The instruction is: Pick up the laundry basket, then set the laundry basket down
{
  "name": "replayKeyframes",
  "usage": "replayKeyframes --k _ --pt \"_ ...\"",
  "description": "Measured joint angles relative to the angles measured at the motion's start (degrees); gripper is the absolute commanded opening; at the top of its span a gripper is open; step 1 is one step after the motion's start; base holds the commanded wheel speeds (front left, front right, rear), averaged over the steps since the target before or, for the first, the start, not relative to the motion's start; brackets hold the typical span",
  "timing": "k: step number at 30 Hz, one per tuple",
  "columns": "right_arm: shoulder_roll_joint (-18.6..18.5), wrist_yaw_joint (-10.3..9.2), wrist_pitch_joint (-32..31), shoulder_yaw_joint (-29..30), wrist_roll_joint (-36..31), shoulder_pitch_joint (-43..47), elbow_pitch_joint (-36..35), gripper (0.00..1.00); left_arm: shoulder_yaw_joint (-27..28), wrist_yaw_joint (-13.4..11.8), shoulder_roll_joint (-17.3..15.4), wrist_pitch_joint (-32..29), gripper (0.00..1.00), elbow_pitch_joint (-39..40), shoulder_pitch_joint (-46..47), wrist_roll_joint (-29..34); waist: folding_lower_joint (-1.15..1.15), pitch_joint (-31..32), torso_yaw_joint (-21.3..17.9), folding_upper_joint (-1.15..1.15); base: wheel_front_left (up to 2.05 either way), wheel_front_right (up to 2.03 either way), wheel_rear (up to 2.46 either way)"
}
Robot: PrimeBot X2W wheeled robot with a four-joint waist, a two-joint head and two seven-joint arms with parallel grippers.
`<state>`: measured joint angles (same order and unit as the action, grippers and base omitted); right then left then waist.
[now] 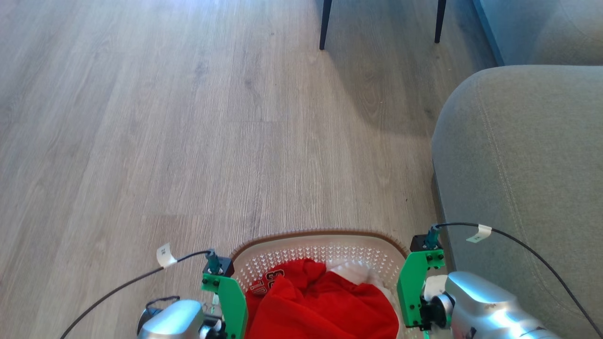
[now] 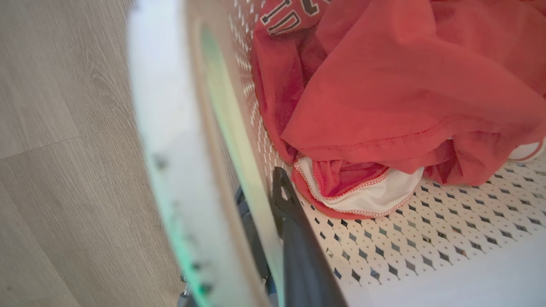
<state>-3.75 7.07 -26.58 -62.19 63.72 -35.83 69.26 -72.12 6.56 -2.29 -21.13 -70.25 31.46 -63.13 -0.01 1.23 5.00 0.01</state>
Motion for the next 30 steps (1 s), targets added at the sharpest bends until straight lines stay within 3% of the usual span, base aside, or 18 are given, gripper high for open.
replayKeyframes --k 30 --pt "-0.02 -0.01 0.55 -3.58 3.43 0.08 0.24 0.00 -0.93 0.01 -0.14 0.03 0.00 0.14 -0.71 -0.98 0.00 1.04 -0.13 -0.01 0.00 0.00 0.00"
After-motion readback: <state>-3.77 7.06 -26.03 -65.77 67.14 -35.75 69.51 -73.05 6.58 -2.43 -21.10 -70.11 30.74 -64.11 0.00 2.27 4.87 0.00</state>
